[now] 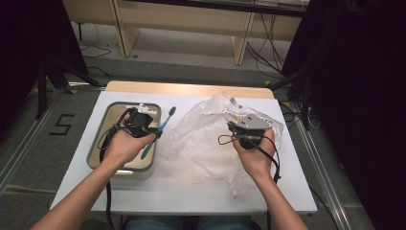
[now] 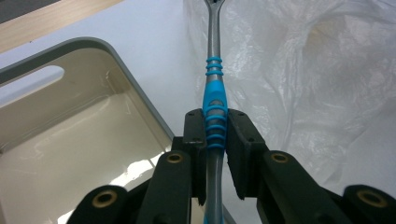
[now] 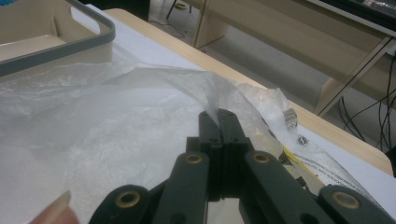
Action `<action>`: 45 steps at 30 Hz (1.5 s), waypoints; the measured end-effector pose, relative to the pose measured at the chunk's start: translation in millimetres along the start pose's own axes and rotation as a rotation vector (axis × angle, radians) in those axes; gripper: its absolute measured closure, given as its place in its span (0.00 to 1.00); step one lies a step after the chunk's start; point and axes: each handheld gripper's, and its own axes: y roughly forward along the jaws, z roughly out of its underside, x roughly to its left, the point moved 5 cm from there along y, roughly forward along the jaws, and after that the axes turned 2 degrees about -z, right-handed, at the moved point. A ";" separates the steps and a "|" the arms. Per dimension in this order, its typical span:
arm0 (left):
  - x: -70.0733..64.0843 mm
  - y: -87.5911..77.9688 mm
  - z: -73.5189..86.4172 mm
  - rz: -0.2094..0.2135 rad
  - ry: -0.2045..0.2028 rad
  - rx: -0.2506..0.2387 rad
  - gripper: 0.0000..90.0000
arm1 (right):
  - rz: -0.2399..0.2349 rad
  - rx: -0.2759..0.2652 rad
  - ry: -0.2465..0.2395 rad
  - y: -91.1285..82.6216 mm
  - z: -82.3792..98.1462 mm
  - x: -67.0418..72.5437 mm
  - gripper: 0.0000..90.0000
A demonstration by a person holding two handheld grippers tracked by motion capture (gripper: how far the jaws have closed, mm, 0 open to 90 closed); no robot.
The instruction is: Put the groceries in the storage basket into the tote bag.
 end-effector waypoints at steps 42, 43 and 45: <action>-64.4 6.7 -1.8 0.098 0.118 0.002 0.87 | -0.002 -0.001 0.001 -0.7 0.0 -0.7 1.00; -65.3 7.2 -1.7 0.099 0.126 0.005 0.87 | 0.001 -0.004 0.003 -0.5 -0.1 -0.7 1.00; -68.5 8.4 -1.3 0.105 0.124 0.008 0.87 | 0.000 -0.002 0.002 -0.6 -0.1 -0.8 1.00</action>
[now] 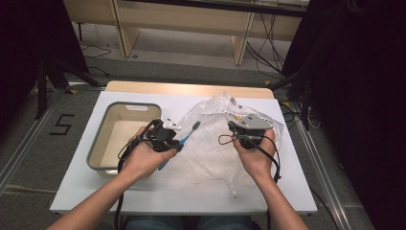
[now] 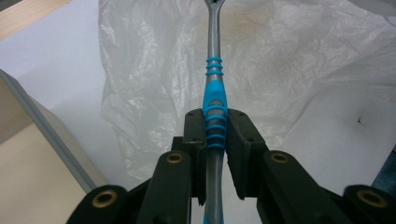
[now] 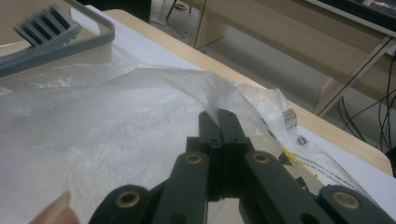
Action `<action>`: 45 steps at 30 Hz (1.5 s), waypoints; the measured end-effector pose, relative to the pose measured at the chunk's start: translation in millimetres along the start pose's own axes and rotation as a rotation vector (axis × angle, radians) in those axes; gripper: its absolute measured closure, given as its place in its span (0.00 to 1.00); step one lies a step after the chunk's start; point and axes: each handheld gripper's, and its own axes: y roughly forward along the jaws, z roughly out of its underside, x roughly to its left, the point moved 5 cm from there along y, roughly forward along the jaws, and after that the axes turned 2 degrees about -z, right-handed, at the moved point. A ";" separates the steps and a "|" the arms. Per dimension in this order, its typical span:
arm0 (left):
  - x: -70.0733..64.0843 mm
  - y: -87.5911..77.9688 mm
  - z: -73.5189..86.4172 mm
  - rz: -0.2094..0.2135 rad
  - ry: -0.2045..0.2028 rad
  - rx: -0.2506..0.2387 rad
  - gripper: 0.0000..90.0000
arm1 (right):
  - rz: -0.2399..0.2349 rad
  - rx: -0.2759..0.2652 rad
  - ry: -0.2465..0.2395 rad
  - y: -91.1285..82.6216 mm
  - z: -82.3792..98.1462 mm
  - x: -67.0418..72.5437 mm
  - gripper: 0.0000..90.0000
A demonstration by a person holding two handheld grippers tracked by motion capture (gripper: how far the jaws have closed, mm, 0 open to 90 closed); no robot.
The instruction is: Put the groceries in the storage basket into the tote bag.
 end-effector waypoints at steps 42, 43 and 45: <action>-37.0 52.2 -1.1 0.024 0.071 0.071 0.87 | -0.007 -0.010 0.002 -3.1 -1.6 0.0 1.00; -37.0 52.2 -1.1 0.024 0.071 0.071 0.87 | -0.007 -0.010 0.002 -3.1 -1.6 0.0 1.00; -36.3 57.3 -2.0 0.022 0.063 0.076 0.87 | -0.009 -0.014 0.005 -3.3 -2.1 0.4 1.00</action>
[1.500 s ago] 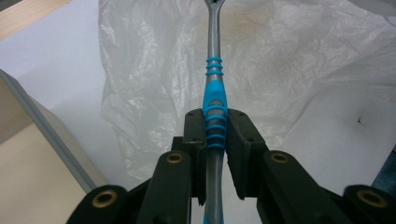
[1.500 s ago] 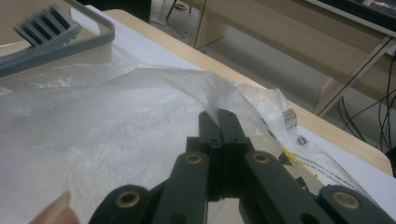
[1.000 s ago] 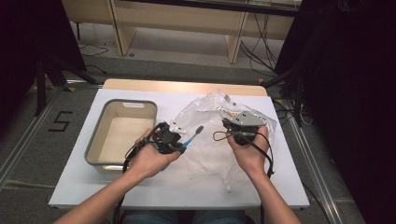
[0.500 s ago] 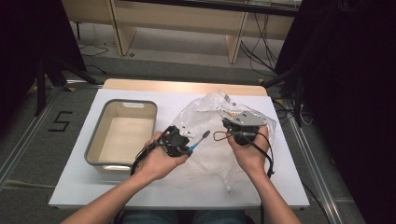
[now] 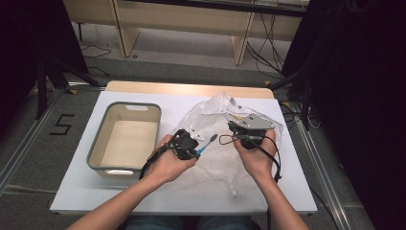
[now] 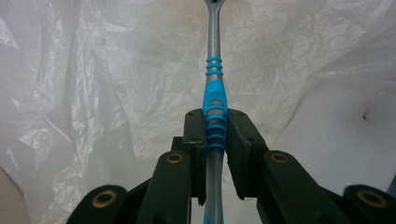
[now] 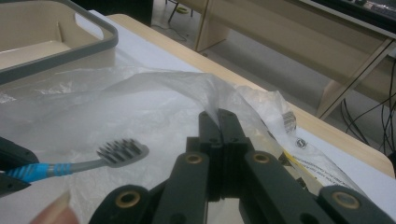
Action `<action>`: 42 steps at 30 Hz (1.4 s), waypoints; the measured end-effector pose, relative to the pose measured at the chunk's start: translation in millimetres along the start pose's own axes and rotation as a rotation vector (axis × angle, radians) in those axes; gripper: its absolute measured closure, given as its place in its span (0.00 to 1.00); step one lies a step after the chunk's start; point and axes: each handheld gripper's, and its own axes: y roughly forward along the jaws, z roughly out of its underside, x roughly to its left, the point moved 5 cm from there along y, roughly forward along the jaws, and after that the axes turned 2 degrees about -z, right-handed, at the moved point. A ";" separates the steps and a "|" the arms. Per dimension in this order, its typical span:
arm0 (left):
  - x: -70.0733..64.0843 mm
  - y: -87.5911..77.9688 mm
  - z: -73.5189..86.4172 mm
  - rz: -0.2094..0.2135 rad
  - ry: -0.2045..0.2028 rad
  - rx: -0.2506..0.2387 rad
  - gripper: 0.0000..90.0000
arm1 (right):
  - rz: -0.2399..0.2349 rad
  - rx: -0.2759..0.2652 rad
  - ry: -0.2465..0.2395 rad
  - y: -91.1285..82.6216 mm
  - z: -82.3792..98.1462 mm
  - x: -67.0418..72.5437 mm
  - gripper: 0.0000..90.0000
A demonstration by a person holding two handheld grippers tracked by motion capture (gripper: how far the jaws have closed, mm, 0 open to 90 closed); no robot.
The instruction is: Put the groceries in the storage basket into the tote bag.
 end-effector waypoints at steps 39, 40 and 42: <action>10.4 52.7 -20.4 -0.073 -0.043 -0.030 0.87 | -0.010 0.002 -0.006 1.7 0.2 3.6 1.00; 10.4 52.7 -20.4 -0.073 -0.043 -0.030 0.87 | -0.010 0.002 -0.006 1.8 0.2 3.7 1.00; 8.1 53.7 -22.5 -0.073 -0.036 -0.054 0.87 | -0.010 0.005 -0.008 1.9 0.3 4.0 1.00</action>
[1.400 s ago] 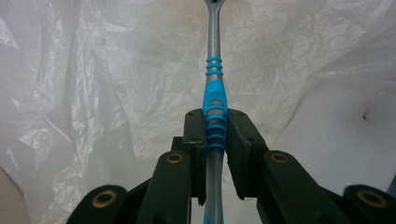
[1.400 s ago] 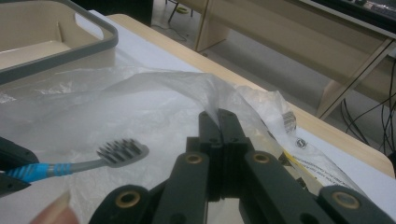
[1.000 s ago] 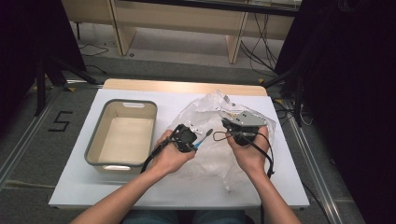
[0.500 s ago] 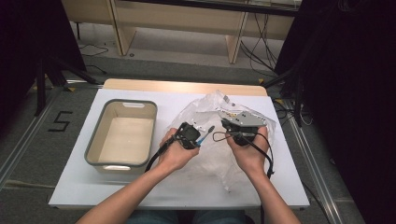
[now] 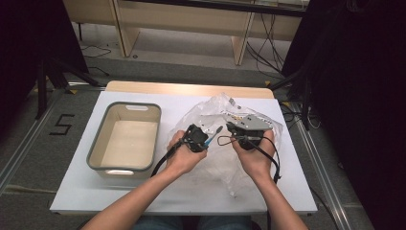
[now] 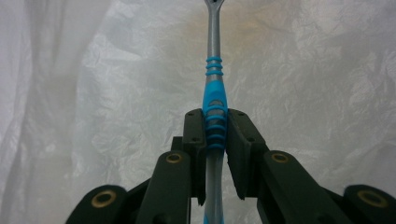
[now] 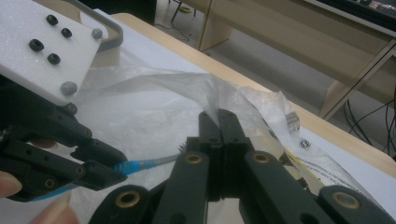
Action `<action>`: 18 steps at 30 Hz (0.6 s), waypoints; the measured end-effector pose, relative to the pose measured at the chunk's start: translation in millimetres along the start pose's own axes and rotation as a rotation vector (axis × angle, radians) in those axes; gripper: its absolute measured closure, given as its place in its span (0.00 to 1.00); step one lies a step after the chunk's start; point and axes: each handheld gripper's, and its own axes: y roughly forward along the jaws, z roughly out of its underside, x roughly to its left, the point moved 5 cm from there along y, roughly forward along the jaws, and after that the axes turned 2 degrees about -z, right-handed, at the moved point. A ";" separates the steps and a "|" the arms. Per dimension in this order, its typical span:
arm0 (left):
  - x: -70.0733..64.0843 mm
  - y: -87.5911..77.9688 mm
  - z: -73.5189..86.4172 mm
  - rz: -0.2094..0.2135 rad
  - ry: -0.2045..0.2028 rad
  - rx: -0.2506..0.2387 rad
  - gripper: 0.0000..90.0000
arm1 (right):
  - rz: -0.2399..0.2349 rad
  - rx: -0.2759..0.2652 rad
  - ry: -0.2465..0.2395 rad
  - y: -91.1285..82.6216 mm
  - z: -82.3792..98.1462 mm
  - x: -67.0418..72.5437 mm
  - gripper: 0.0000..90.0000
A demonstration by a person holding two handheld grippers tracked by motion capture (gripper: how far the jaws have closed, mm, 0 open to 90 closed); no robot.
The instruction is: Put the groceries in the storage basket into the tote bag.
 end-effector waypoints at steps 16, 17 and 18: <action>-1.0 4.5 -5.7 -0.011 0.017 -0.058 0.86 | -0.002 0.000 0.001 0.5 0.2 0.3 1.00; -1.5 5.1 -6.5 -0.011 0.018 -0.072 0.86 | -0.002 0.001 0.000 0.4 0.3 0.4 1.00; -1.5 5.1 -6.5 -0.011 0.018 -0.072 0.86 | -0.002 0.001 0.000 0.4 0.3 0.5 1.00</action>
